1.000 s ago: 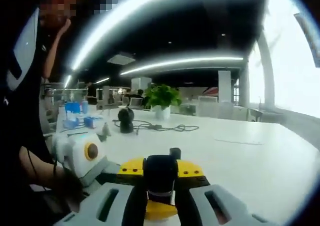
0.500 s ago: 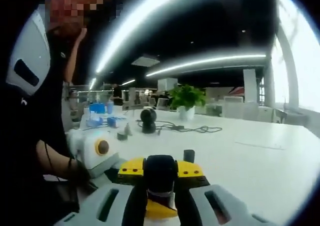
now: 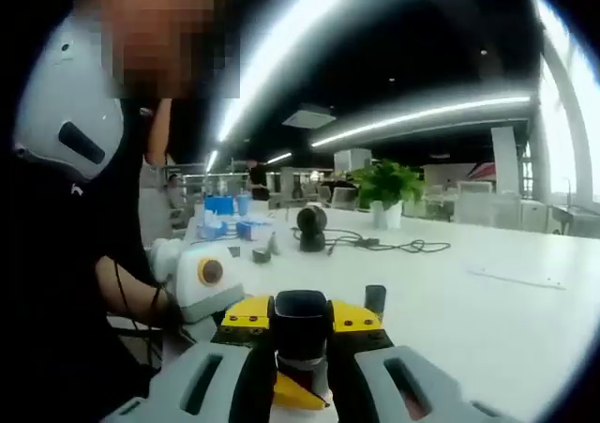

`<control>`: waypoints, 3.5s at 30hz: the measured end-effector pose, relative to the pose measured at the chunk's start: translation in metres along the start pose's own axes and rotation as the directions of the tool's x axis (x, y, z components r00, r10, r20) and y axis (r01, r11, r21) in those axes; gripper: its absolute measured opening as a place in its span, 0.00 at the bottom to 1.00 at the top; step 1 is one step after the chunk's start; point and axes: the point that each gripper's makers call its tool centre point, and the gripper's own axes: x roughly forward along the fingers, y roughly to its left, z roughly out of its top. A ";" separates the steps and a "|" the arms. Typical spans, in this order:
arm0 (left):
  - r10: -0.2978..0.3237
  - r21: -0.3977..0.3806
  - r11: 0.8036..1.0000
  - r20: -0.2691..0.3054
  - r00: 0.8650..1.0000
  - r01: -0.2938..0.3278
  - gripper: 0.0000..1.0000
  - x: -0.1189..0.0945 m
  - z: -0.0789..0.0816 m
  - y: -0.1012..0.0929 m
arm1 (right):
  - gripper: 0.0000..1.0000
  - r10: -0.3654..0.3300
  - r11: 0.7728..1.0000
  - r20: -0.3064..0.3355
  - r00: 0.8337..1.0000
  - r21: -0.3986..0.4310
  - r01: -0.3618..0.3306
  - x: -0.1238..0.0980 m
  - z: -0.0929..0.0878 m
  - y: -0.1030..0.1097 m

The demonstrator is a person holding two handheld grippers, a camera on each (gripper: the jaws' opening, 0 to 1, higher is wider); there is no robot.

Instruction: Pick up cosmetic bottle twist off cap place on table pick up cap screw tight cap place on table

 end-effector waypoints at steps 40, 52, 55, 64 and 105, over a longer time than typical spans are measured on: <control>-0.033 -0.012 0.999 0.003 0.999 0.033 0.14 0.000 0.000 -0.006 | 0.14 0.709 0.703 -0.043 0.703 -0.026 -0.711 -0.001 -0.003 0.018; -0.031 -0.008 0.999 0.003 1.000 0.031 0.14 0.000 0.000 -0.006 | 0.14 0.760 0.646 -0.059 0.647 -0.034 -0.762 -0.003 -0.003 0.021; -0.030 -0.005 1.000 0.003 1.000 0.030 0.14 0.000 0.000 -0.006 | 0.14 0.762 0.643 -0.060 0.644 -0.043 -0.765 -0.003 -0.003 0.022; -0.027 -0.006 1.000 0.003 1.000 0.027 0.14 0.000 0.000 -0.006 | 0.43 0.699 0.712 -0.027 0.715 -0.066 -0.699 -0.001 0.002 0.017; 0.016 0.008 1.000 0.000 1.000 -0.016 0.14 -0.001 0.000 0.002 | 0.30 -0.449 0.893 0.052 0.892 0.039 0.448 -0.014 0.008 -0.008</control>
